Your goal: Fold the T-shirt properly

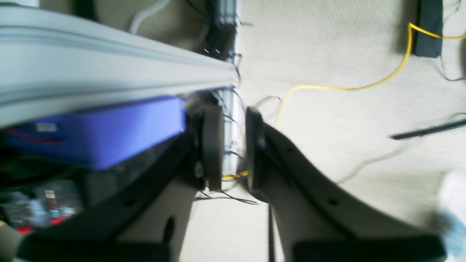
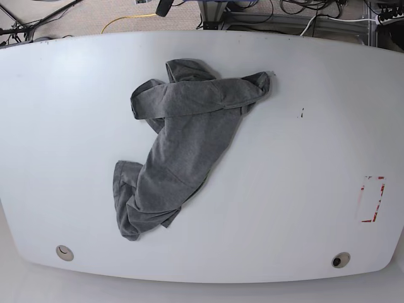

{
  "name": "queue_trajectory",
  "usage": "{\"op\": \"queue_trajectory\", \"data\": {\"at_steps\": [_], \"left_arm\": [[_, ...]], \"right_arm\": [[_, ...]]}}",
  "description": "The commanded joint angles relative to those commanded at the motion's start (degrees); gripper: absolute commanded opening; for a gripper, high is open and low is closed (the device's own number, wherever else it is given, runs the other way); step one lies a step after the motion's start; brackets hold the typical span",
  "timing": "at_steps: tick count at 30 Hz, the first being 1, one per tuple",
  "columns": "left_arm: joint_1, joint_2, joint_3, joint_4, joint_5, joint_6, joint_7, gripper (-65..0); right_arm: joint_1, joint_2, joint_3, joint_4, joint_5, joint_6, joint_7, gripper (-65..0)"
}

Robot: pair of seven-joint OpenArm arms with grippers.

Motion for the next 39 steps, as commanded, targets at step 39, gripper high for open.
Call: {"op": "queue_trajectory", "data": {"at_steps": [39], "left_arm": [[3.8,-5.1,-4.9,41.1,0.0,0.0,7.3,-5.7]], "right_arm": [[-7.5,3.8,-2.7,36.4,14.2,-0.35,-6.5,-53.9]]}}
